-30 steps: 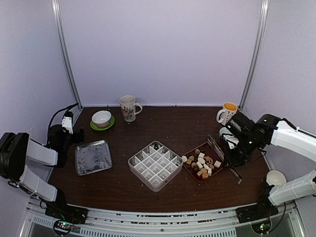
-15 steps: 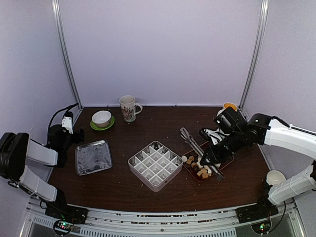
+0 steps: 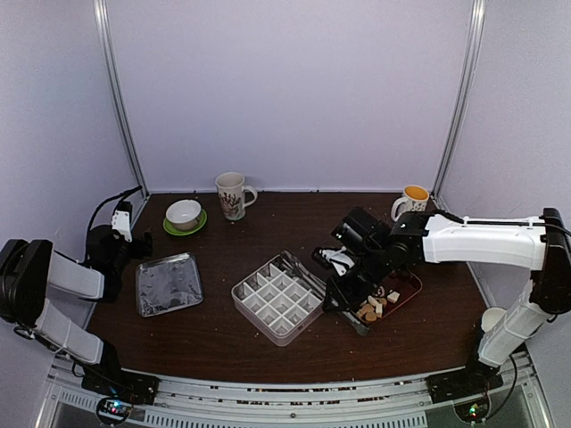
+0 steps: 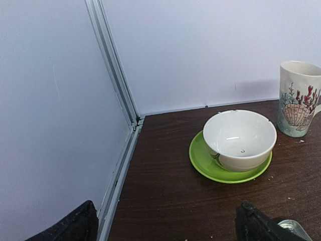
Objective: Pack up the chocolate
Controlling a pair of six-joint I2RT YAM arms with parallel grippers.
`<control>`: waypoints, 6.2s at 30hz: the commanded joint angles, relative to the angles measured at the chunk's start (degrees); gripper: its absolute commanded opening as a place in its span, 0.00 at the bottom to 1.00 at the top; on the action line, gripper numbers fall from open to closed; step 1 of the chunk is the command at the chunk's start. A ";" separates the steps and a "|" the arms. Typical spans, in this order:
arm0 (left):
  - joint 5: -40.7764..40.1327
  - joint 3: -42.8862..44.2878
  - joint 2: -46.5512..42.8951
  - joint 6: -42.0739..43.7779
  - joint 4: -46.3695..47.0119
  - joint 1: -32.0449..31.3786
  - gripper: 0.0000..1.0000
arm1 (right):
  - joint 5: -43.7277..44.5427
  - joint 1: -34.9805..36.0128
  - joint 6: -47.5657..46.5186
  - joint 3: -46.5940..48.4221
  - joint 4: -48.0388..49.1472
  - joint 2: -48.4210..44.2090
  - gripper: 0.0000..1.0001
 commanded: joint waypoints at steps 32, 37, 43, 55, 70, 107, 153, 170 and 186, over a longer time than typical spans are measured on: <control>-0.01 -0.06 0.27 -0.22 3.64 0.46 0.98 | 7.24 3.62 -1.86 2.99 0.23 3.85 0.34; 0.01 -0.06 0.33 -0.22 3.66 0.50 0.98 | 9.47 3.61 -2.08 3.44 -0.98 1.30 0.33; 0.01 -0.06 0.32 -0.22 3.61 0.48 0.98 | 11.74 3.58 -2.10 2.62 -1.29 -3.28 0.33; 0.00 -0.06 0.32 -0.22 3.66 0.50 0.98 | 20.85 3.57 -0.21 -5.50 1.35 -15.16 0.32; 0.05 -0.06 0.27 -0.22 3.66 0.44 0.98 | 29.80 3.39 7.97 -17.72 -0.44 -30.32 0.30; 0.01 -0.06 0.33 -0.22 3.64 0.45 0.98 | 23.49 0.60 17.27 -18.93 -24.89 -38.59 0.34; 0.01 -0.06 0.33 -0.22 3.66 0.50 0.98 | 12.73 -13.00 7.13 -25.40 -8.71 -24.38 0.31; 0.01 -0.06 0.33 -0.22 3.65 0.48 0.98 | 14.76 -13.48 4.42 -19.34 -14.00 -27.49 0.21; 0.01 -0.06 0.24 -0.26 3.66 0.50 0.98 | 2.14 -10.21 -0.96 -14.00 -6.06 -29.04 0.18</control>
